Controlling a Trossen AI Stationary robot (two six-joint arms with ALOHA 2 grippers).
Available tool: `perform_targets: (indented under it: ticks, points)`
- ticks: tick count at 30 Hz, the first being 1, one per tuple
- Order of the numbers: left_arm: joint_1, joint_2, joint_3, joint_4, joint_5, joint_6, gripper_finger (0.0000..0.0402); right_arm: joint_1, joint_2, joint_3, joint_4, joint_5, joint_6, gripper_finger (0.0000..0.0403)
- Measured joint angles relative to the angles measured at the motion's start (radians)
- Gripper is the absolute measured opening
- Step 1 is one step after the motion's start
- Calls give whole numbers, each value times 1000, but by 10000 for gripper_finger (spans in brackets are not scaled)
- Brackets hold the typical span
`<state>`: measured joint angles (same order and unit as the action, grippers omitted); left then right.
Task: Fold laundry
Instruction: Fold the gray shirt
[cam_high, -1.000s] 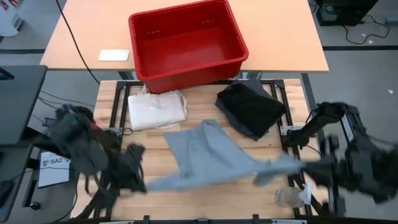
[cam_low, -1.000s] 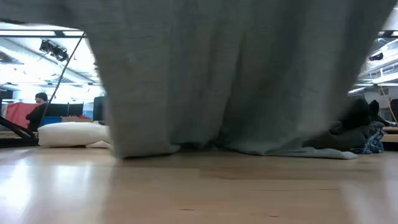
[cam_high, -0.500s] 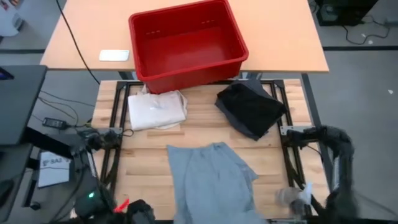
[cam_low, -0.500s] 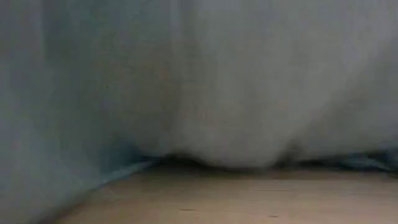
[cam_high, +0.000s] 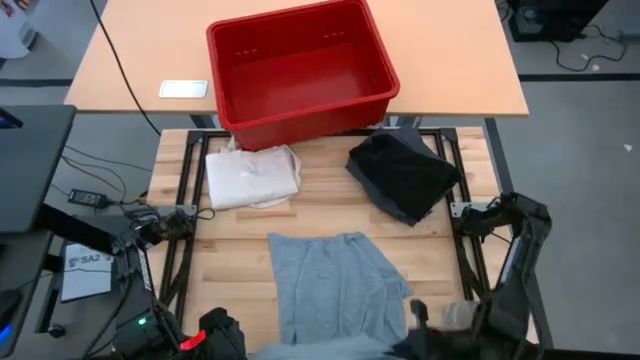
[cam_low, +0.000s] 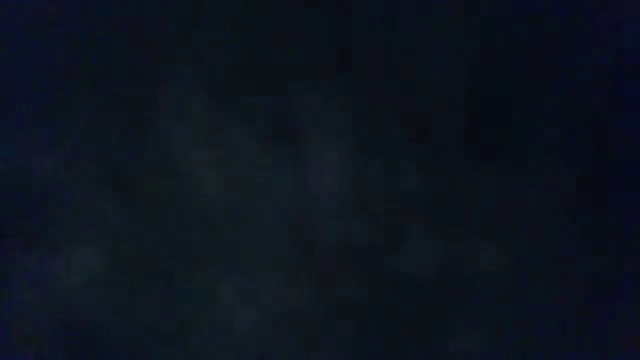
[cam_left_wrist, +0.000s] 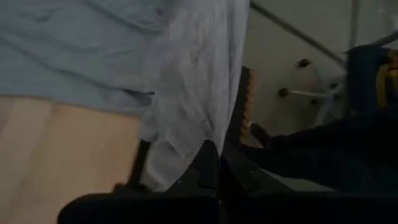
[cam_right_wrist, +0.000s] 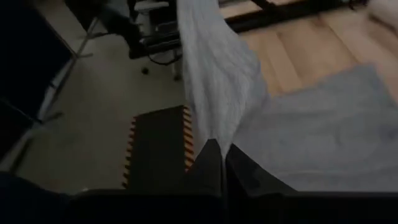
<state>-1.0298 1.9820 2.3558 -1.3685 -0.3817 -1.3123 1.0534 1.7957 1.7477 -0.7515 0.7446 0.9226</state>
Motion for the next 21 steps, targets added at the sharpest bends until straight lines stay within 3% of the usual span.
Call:
perform_targets:
  ticks: [6,11,21]
  points:
    - [7,0,0,-72,31,-4,0,-33,10,-3,-134,-190,107,2]
    - [18,0,0,-206,-15,-27,0,-38,-11,2,-213,-216,148,2]
    - [130,-1,0,-204,-16,133,2,-93,-52,0,-304,-268,127,2]
